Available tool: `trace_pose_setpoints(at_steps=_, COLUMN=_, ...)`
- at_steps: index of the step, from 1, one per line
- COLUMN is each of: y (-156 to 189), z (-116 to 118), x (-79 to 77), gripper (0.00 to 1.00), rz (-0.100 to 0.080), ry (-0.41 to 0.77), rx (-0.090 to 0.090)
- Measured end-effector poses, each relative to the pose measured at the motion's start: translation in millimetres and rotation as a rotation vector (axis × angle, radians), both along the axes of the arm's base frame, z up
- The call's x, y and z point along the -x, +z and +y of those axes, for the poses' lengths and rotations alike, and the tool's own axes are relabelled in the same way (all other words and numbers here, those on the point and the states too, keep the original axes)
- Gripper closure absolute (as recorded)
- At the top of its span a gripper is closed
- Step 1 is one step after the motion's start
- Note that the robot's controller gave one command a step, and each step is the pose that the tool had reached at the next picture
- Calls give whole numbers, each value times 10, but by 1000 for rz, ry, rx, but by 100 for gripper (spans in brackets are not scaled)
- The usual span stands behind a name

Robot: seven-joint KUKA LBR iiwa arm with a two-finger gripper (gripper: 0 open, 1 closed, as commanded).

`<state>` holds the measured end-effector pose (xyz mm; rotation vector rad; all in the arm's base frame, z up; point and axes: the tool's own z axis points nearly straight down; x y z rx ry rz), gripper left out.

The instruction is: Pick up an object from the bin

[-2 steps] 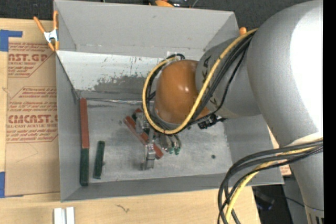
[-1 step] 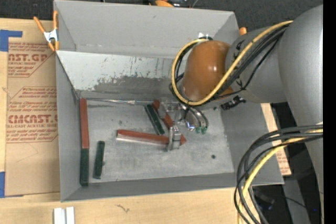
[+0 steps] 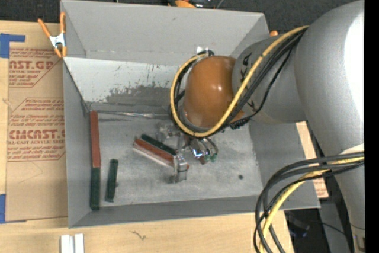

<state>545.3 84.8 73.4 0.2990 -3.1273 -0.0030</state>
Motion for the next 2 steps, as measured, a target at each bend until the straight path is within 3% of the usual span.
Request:
trace_pose_setpoints(at_steps=1, y=4, z=-21, x=-9, gripper=100, rz=-1, ry=-4, rx=0)
trace_pose_setpoints(at_steps=2, y=1428, z=-229, x=-321, gripper=100, rz=-12, ry=11, rx=2)
